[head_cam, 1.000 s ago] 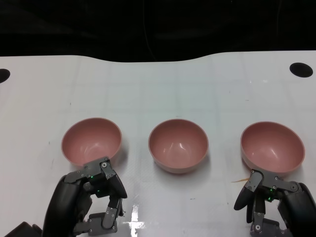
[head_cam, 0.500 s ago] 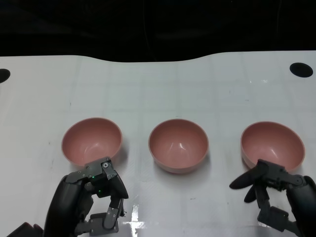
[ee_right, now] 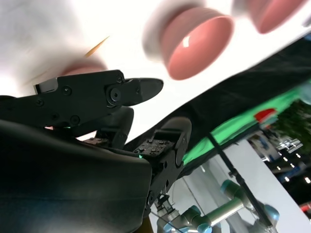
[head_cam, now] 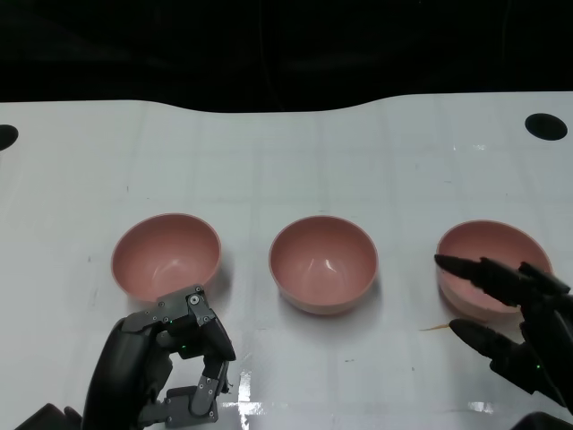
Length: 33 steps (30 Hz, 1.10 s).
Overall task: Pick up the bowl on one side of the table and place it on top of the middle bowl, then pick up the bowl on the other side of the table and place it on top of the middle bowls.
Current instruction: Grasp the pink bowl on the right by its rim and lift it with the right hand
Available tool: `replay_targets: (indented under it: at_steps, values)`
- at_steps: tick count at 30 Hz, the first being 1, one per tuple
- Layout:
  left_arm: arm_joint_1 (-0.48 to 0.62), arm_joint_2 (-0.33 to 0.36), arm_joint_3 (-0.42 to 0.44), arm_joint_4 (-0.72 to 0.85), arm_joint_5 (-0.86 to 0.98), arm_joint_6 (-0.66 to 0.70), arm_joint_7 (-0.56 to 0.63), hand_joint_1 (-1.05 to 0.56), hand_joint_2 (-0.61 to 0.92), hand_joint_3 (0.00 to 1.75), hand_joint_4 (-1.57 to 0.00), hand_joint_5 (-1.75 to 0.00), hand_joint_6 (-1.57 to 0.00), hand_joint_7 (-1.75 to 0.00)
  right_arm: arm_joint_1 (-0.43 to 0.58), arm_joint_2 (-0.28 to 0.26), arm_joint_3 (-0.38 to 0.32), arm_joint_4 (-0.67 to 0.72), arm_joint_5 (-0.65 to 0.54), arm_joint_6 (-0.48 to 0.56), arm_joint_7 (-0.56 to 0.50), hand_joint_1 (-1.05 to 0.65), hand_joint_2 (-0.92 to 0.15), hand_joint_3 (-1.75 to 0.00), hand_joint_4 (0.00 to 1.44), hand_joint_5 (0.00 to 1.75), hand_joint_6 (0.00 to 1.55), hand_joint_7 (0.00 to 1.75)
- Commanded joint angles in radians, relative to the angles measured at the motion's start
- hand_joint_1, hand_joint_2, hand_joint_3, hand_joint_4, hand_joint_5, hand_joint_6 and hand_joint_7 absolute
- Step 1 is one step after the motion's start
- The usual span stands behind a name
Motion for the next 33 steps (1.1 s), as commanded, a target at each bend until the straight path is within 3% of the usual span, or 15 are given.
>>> replay_targets:
  at_steps: [1,6,10,14,16,22,33]
  values:
    - [-0.004,0.008,0.008,0.0,0.012,-0.011,0.004,-0.21,0.42,1.22,-0.92,-1.7,-0.82,-1.52,-0.017,-0.038,0.007,-0.036,-0.063,0.046,0.006,-0.62,-0.87,-0.01,0.1,0.67,0.32,0.1]
    - [-0.003,0.007,0.01,-0.002,0.008,-0.003,0.004,-0.19,0.4,1.27,-0.92,-1.69,-0.83,-1.51,-0.05,-0.073,0.026,-0.059,-0.17,0.126,0.024,-0.69,-0.87,0.0,0.01,0.62,0.25,0.05]
    - [-0.003,0.007,0.01,-0.002,0.007,-0.003,0.003,-0.19,0.39,1.27,-0.93,-1.69,-0.83,-1.52,-0.053,-0.081,0.037,-0.066,-0.18,0.149,0.024,-0.7,-0.87,0.0,0.0,0.61,0.24,0.04]
    - [0.001,0.007,0.009,-0.006,0.003,-0.005,0.0,-0.2,0.41,1.24,-0.92,-1.7,-0.82,-1.51,-0.136,-0.114,0.087,-0.043,-0.364,0.296,0.129,-0.74,-0.87,0.0,0.0,0.54,0.22,0.02]
    - [0.004,0.005,0.008,-0.011,-0.002,0.001,-0.002,-0.2,0.41,1.24,-0.91,-1.7,-0.82,-1.51,-0.159,-0.118,0.106,-0.018,-0.393,0.327,0.144,-0.74,-0.87,0.0,0.0,0.54,0.22,0.02]
    - [0.011,0.007,0.008,-0.021,0.006,-0.002,0.003,-0.2,0.41,1.26,-0.91,-1.7,-0.82,-1.51,-0.231,-0.131,0.165,0.107,-0.441,0.397,0.161,-0.73,-0.86,0.0,0.03,0.56,0.23,0.02]
    - [0.016,0.007,0.009,-0.025,-0.003,0.004,-0.002,-0.18,0.36,1.34,-0.91,-1.69,-0.82,-1.5,-0.328,-0.152,0.236,0.34,-0.423,0.413,0.081,-0.74,-0.87,0.0,0.08,0.49,0.25,0.01]
